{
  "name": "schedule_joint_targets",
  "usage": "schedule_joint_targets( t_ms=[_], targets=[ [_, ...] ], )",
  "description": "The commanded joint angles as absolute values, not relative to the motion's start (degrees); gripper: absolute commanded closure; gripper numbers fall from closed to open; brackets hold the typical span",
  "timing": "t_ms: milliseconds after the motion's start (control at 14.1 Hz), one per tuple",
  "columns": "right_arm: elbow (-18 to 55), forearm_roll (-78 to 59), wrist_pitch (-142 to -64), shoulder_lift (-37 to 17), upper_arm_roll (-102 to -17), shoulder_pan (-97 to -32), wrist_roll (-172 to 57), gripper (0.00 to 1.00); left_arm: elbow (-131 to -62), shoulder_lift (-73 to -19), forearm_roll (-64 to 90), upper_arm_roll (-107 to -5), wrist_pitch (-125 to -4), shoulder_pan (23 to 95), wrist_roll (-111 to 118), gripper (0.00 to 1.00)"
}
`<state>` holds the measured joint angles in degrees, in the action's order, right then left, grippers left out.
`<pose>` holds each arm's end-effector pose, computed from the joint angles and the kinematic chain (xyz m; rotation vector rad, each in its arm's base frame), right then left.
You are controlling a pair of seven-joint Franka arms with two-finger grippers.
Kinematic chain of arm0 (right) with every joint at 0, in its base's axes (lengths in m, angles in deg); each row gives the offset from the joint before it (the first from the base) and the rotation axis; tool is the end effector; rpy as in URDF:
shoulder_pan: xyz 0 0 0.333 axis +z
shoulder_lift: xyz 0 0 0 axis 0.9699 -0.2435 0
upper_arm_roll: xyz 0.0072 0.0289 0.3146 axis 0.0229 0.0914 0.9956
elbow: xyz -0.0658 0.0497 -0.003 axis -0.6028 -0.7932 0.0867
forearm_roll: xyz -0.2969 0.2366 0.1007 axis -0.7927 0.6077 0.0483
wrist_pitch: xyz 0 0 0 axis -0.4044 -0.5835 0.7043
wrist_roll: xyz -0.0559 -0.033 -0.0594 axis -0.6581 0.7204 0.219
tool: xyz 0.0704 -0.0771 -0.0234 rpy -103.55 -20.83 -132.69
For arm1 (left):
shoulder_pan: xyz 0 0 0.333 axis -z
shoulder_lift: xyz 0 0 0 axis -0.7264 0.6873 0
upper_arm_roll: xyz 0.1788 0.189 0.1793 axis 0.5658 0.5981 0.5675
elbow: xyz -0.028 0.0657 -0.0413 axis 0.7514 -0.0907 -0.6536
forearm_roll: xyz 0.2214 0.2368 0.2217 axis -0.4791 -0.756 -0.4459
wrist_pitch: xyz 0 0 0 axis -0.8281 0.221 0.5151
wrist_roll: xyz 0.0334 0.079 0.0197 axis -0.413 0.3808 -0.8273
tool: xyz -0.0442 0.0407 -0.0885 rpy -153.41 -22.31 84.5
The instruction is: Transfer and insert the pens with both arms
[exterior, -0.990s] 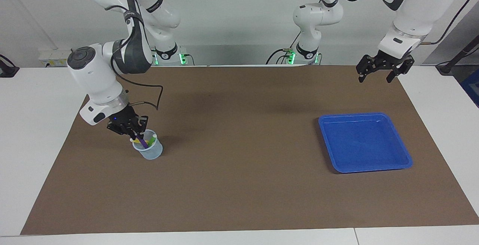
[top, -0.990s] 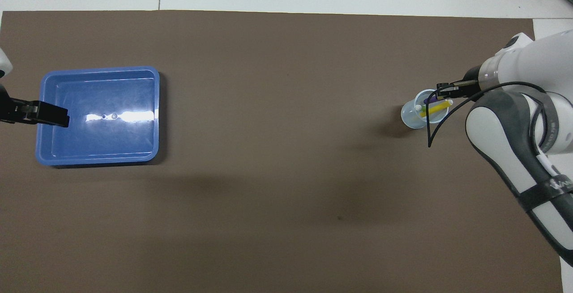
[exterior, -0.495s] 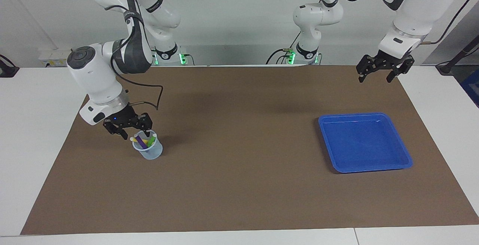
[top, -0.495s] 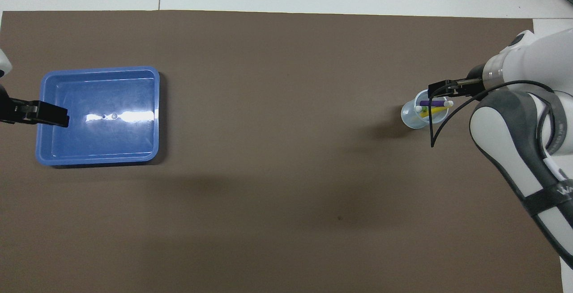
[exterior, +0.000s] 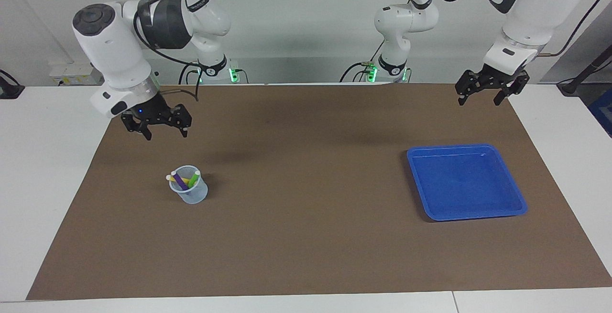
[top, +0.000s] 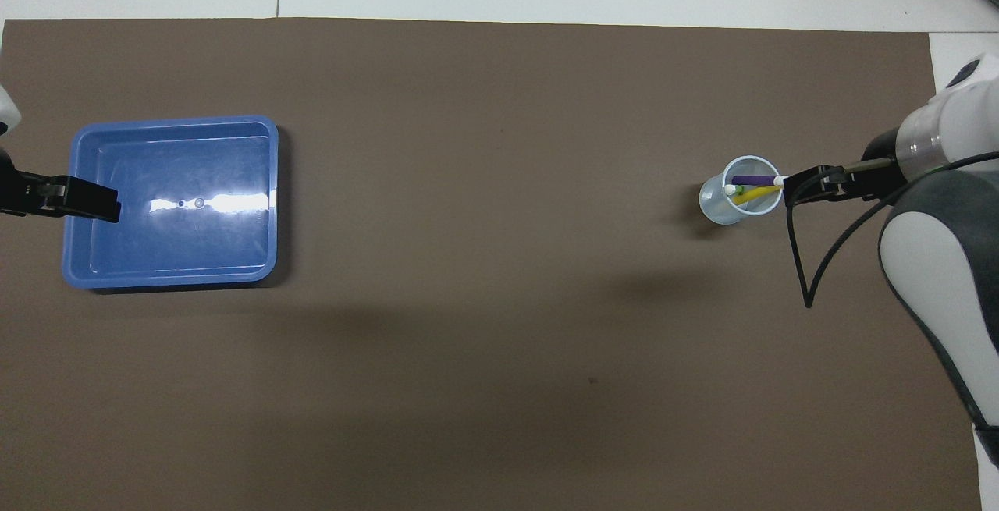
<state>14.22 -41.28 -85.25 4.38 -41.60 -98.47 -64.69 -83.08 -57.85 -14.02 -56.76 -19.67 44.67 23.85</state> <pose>0.5660 0.0237 0.5522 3.1229 0.0957 -0.0248 0.5453 -0.0187 0.6072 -3.0929 0.1966 -0.0077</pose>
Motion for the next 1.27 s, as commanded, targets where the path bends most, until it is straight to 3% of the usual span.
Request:
schedule_joint_targets(
  t_ms=[0, 212, 1202],
  targets=[
    [14.6, -39.1, -79.5, 9.6, -41.0, -98.5, -65.1, 0.00, -84.0, -59.1, -15.3, -56.8, -18.8, 44.8, 23.1, 0.00],
    [14.7, -36.6, -75.9, 13.0, -40.9, -97.8, -62.5, 0.00, -84.0, -59.1, -15.3, -56.8, -18.8, 44.2, 23.1, 0.00],
    [14.8, -35.4, -76.0, 15.2, -41.6, -98.0, -62.5, 0.00, -85.6, -60.0, -15.3, -56.5, -18.3, 44.1, 23.8, 0.00]
  ],
)
